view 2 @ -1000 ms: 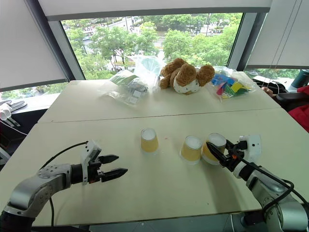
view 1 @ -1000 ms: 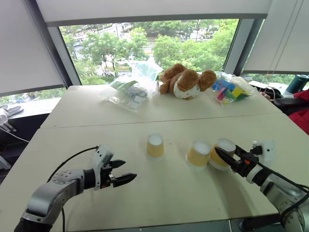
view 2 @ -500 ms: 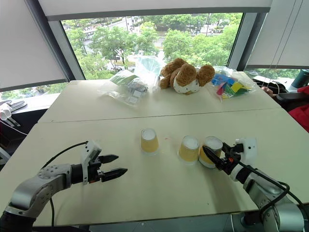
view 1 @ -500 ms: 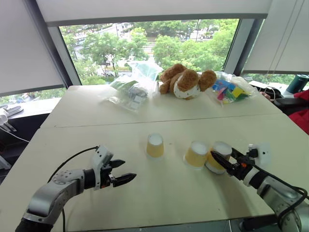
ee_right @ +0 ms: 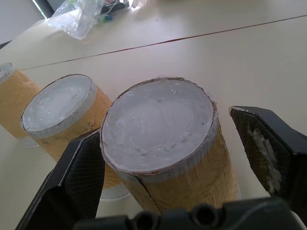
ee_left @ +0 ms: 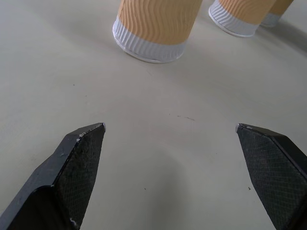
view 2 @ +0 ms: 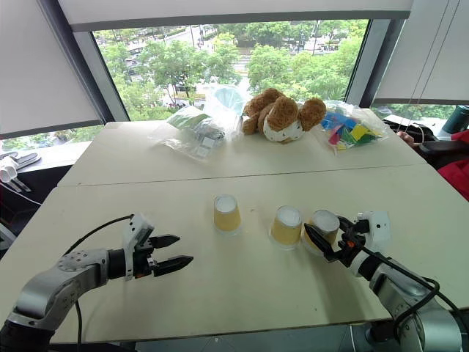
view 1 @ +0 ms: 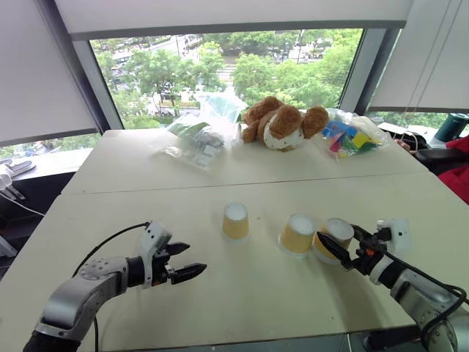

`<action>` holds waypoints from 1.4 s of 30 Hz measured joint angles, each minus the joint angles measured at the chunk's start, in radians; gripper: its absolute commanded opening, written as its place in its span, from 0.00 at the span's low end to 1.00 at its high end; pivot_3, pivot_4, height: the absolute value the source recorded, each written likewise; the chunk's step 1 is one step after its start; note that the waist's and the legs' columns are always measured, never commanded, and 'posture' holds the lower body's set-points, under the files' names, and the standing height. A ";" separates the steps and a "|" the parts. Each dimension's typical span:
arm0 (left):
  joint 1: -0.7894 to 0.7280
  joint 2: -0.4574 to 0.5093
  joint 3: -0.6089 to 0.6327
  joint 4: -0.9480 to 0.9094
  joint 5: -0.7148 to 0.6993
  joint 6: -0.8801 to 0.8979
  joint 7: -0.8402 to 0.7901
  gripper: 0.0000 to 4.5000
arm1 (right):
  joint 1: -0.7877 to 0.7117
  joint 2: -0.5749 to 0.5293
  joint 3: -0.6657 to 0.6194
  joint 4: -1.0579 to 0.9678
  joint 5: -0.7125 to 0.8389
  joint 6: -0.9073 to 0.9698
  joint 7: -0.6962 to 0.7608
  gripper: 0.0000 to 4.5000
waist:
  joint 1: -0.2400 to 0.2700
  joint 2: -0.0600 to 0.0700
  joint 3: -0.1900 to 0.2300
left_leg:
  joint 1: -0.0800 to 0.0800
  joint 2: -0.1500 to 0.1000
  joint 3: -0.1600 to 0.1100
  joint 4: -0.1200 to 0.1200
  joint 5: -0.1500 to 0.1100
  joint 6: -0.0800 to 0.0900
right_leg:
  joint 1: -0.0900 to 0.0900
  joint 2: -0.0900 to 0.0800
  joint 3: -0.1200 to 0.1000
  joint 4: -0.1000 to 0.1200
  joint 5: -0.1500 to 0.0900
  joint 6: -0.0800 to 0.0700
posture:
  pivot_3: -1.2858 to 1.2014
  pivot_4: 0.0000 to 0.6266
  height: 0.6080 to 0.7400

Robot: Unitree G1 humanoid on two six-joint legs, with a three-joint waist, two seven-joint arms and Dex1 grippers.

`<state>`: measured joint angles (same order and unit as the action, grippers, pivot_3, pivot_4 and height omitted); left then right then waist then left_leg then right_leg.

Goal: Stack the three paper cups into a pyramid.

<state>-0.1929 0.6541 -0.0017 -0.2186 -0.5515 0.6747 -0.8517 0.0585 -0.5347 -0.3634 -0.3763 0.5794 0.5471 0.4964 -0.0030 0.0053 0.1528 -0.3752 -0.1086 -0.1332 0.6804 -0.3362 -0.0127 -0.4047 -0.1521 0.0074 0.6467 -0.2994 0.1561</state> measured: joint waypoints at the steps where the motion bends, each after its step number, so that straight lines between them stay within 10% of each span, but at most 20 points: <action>1: -0.071 0.003 -0.028 0.067 0.012 -0.013 -0.039 1.00 | 0.042 -0.027 -0.041 -0.041 0.030 0.028 0.006 0.98 | 0.019 0.002 0.001 | -0.002 -0.002 -0.002 0.002 0.000 0.000 | -0.001 0.000 0.000 0.001 0.000 0.000 | 0.52 0.24 1.00; 6: -0.432 0.040 -0.063 0.370 0.110 -0.150 -0.211 1.00 | 0.131 -0.191 -0.356 -0.320 0.205 0.136 0.007 0.98 | 0.034 -0.007 -0.007 | 0.006 -0.001 -0.004 -0.001 0.000 0.000 | 0.007 0.002 -0.002 -0.002 0.000 0.000 | 0.52 0.24 1.00; 14: -0.408 -0.024 -0.102 0.427 0.137 -0.189 -0.272 1.00 | 0.247 -0.167 -0.404 -0.367 0.329 0.210 -0.019 0.98 | -0.007 -0.009 -0.007 | 0.001 -0.003 -0.005 0.001 -0.001 0.001 | 0.001 0.000 -0.001 0.001 0.000 0.000 | 0.52 0.24 1.00; 23: -0.548 -0.117 -0.143 0.586 0.200 -0.325 -0.363 1.00 | 0.282 -0.452 -0.684 -0.368 0.773 0.366 -0.027 0.98 | 0.012 -0.011 -0.007 | 0.001 -0.003 -0.006 0.002 -0.001 0.002 | 0.004 0.000 -0.002 -0.001 0.000 0.000 | 0.52 0.24 1.00; 39: -0.763 -0.317 -0.175 0.969 0.329 -0.605 -0.478 1.00 | 0.347 -0.498 -0.581 -0.500 0.933 0.359 -0.164 0.98 | 0.015 -0.014 -0.006 | 0.001 -0.003 -0.006 0.004 -0.001 0.002 | 0.006 0.000 -0.006 0.000 0.000 0.001 | 0.52 0.24 1.00; 42: -0.772 -0.339 -0.178 1.014 0.349 -0.638 -0.490 0.81 | 0.354 -0.498 -0.567 -0.504 0.932 0.347 -0.179 1.00 | 0.014 -0.014 -0.006 | 0.002 -0.003 -0.006 0.004 -0.001 0.002 | 0.006 0.000 -0.006 0.000 0.000 0.001 | 0.52 0.24 1.00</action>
<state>-0.9651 0.3148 -0.1799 0.7953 -0.2028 0.0366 -1.3415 0.4123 -1.0327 -0.9307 -0.8803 1.5115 0.8945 0.3172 0.0110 -0.0086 0.1471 -0.3737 -0.1113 -0.1394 0.6841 -0.3373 -0.0106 -0.3987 -0.1521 0.0011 0.6467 -0.2991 0.1567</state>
